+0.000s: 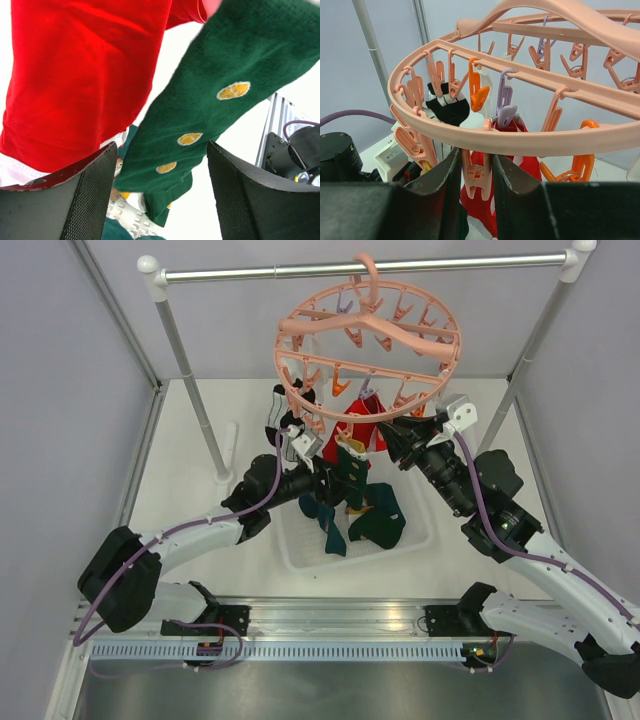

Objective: Remove the socks clipped to the hanger

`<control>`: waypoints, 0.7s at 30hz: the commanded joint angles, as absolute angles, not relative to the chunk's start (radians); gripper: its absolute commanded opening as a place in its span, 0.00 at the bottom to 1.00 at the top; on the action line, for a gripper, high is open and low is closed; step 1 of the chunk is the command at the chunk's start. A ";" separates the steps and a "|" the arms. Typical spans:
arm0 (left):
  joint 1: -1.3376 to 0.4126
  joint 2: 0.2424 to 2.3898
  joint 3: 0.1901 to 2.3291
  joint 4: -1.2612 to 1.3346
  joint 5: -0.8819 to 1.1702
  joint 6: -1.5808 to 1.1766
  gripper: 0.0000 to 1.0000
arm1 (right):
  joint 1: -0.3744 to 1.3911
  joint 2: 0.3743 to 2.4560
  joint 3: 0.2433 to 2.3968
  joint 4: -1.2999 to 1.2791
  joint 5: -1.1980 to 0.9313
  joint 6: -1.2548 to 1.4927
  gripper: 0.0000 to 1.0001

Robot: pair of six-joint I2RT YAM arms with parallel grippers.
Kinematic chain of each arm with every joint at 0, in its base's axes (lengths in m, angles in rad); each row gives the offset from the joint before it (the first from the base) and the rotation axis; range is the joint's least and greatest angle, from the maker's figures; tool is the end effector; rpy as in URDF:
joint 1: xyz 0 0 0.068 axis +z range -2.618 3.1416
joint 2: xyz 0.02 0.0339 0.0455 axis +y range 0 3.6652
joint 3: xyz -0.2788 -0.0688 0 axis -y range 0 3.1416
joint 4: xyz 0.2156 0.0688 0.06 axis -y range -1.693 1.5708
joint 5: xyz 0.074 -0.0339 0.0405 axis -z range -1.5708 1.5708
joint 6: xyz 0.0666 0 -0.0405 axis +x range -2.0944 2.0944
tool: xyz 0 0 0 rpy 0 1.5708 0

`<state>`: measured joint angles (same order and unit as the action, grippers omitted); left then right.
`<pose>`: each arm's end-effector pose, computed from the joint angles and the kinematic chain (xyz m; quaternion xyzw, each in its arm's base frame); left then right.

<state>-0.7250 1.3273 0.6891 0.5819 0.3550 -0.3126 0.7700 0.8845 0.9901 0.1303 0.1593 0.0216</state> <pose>0.2076 -0.2149 0.2961 0.2652 0.6753 -0.4467 0.5235 0.1418 0.1228 0.4442 -0.1674 0.5972 0.2564 0.7414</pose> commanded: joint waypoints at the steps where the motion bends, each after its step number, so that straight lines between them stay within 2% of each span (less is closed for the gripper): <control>1: -0.723 1.339 0.718 0.661 0.413 -0.310 0.75 | 0.770 0.884 1.037 0.147 0.158 0.018 0.11; 9: -0.724 1.350 0.683 0.748 0.457 -0.409 0.65 | 0.770 0.884 1.034 0.147 0.161 0.020 0.11; 15: -0.735 1.355 0.661 0.782 0.472 -0.451 0.46 | 0.770 0.888 1.031 0.149 0.160 0.025 0.11; 16: -0.739 1.355 0.658 0.791 0.477 -0.456 0.40 | 0.770 0.887 1.032 0.149 0.160 0.023 0.11; 21: -0.756 1.353 0.649 0.810 0.485 -0.482 0.29 | 0.770 0.890 1.031 0.152 0.158 0.028 0.11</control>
